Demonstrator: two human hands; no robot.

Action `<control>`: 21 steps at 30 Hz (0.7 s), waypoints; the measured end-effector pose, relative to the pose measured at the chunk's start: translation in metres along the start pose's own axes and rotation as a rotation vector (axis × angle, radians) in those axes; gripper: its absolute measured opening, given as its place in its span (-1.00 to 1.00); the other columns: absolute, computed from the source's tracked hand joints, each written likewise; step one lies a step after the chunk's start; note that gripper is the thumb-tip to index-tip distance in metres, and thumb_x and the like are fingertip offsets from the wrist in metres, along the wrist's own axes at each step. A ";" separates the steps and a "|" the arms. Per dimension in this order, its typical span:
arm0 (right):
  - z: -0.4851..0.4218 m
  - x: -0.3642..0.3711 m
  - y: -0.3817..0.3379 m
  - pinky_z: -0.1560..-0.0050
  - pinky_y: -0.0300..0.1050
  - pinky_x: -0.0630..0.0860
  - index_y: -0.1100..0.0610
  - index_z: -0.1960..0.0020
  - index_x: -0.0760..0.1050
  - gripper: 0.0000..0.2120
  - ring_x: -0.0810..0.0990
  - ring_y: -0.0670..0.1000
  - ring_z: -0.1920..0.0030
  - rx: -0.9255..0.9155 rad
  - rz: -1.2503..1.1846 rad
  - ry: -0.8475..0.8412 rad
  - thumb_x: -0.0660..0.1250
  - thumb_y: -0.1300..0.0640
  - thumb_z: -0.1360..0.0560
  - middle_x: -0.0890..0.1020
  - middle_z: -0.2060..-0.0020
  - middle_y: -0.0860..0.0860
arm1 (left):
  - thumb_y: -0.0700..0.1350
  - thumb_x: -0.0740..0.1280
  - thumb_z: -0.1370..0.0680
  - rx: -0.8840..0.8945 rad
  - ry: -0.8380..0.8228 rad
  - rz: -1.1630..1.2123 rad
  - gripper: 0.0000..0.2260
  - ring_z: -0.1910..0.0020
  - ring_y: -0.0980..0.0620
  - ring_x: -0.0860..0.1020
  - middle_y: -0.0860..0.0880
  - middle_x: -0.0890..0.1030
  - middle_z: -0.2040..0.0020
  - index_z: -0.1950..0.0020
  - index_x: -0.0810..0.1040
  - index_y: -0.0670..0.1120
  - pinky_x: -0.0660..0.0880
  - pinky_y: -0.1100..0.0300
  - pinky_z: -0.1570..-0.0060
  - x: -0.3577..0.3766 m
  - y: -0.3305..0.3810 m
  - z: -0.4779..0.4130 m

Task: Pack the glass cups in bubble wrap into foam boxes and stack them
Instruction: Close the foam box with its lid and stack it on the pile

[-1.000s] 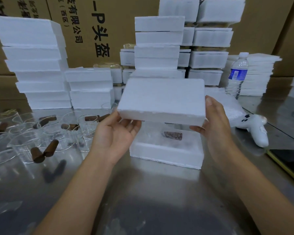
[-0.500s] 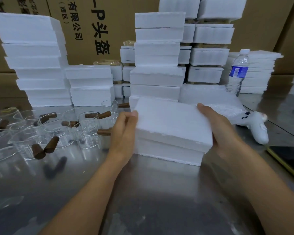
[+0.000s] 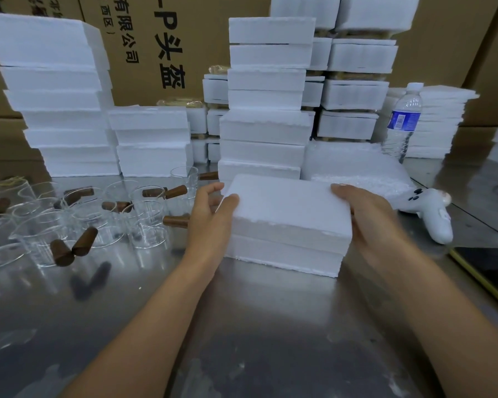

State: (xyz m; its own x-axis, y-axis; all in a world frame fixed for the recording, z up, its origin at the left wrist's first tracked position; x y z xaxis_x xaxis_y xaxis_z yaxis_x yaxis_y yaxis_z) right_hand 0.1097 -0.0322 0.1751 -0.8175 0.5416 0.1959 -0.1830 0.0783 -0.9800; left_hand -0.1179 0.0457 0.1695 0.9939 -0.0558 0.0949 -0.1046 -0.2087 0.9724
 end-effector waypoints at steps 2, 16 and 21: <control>-0.001 -0.001 0.002 -0.22 0.11 0.49 0.15 -0.01 0.59 -0.81 0.64 0.12 -0.05 0.012 0.031 0.031 0.41 0.10 -0.43 0.69 0.05 0.08 | -0.15 0.26 -0.59 0.044 -0.032 0.001 -0.80 -0.10 0.12 0.48 0.09 0.51 -0.14 -0.15 0.50 0.10 0.37 0.26 -0.10 0.002 0.003 0.000; 0.006 0.008 0.010 0.00 0.04 0.38 0.21 -0.07 0.53 -0.53 0.41 0.23 0.12 0.166 0.013 -0.083 0.43 -0.07 -0.30 0.50 0.11 0.16 | 0.14 0.27 -0.55 -0.014 -0.181 -0.113 -0.89 0.06 0.43 0.39 0.39 0.44 -0.01 -0.06 0.47 0.33 0.33 0.59 0.23 0.010 0.002 0.007; 0.014 0.016 0.013 -0.10 0.07 0.47 0.16 0.03 0.55 -0.70 0.58 0.21 0.00 0.163 0.209 -0.101 0.40 0.13 -0.24 0.61 0.01 0.17 | 0.14 0.28 -0.54 -0.034 -0.148 -0.077 -0.90 0.09 0.41 0.39 0.41 0.41 0.04 -0.03 0.48 0.32 0.31 0.65 0.32 0.012 0.002 0.009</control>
State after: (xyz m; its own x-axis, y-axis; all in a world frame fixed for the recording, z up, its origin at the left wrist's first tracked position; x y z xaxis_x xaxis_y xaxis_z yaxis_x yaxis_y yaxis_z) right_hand 0.0865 -0.0342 0.1661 -0.8954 0.4453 0.0008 -0.0836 -0.1663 -0.9825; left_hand -0.1067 0.0357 0.1709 0.9827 -0.1849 -0.0098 -0.0250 -0.1848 0.9825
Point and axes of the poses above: each hand's wrist, its own z-axis away from the middle knuckle, its own x-axis out of the palm, y = z × x, the point moved 7 cm from there along -z, towards the middle knuckle
